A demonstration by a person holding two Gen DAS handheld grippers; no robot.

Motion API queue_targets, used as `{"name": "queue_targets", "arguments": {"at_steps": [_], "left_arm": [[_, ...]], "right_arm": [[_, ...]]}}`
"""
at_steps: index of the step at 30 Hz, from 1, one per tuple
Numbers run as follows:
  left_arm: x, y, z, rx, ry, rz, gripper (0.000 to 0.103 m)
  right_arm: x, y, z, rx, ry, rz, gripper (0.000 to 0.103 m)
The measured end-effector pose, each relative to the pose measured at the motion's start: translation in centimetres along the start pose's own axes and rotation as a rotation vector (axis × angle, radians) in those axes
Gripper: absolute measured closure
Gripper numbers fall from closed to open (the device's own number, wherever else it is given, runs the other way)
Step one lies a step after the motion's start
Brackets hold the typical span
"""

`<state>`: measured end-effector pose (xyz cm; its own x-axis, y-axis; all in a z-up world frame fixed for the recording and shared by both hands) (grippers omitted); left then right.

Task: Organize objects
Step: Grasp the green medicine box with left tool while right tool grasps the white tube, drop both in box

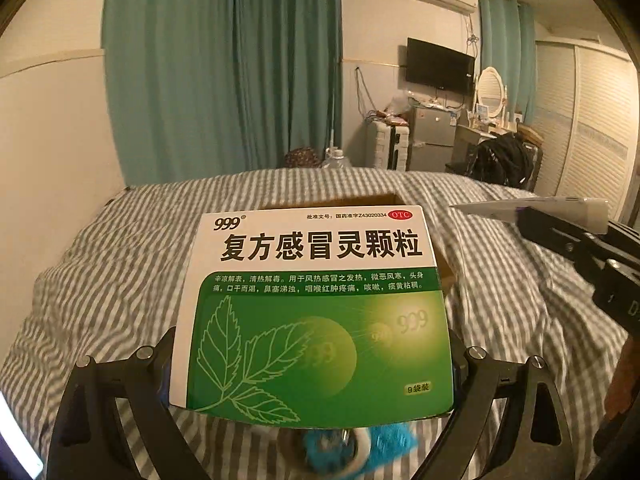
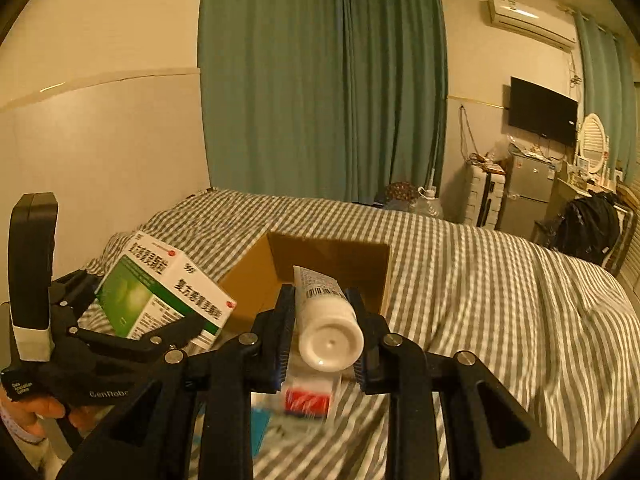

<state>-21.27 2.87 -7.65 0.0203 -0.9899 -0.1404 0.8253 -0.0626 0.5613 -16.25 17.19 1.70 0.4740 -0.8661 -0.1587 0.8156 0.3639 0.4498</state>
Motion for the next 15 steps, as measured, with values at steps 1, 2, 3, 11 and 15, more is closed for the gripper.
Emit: {"name": "queue_targets", "arguments": {"at_steps": [1,2,3,11,15], "left_arm": [[-0.2,-0.8,0.6,-0.004,-0.006,0.005,0.008],[-0.3,-1.6,1.1,-0.009,-0.014,0.011,0.008],[-0.4,-2.5,1.6,-0.011,-0.020,0.015,0.008],[0.2,-10.6,2.4,0.031,-0.047,0.060,0.008],[0.1,-12.7,2.3,0.041,-0.065,0.049,0.008]], "right_arm": [[-0.2,-0.7,0.3,-0.001,0.001,0.005,0.078],[-0.5,-1.7,0.6,0.004,0.003,0.011,0.078],[-0.9,-3.1,0.9,0.012,0.007,0.013,0.078],[-3.2,-13.7,1.1,0.077,0.003,0.037,0.078],[-3.3,-17.8,0.2,0.105,-0.007,0.073,0.078]]}}
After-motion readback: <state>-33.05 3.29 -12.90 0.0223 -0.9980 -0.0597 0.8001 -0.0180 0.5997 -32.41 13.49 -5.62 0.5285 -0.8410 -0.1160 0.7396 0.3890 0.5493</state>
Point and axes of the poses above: each gripper's, at about its wrist camera, not at the fingertips, and y roughly against the way its jaws point, x to its left, z to its top, the point moved 8 cm from there along -y, roughly the way its jaws point, and after that the axes turned 11 degrees about y, right-handed, at the moved point
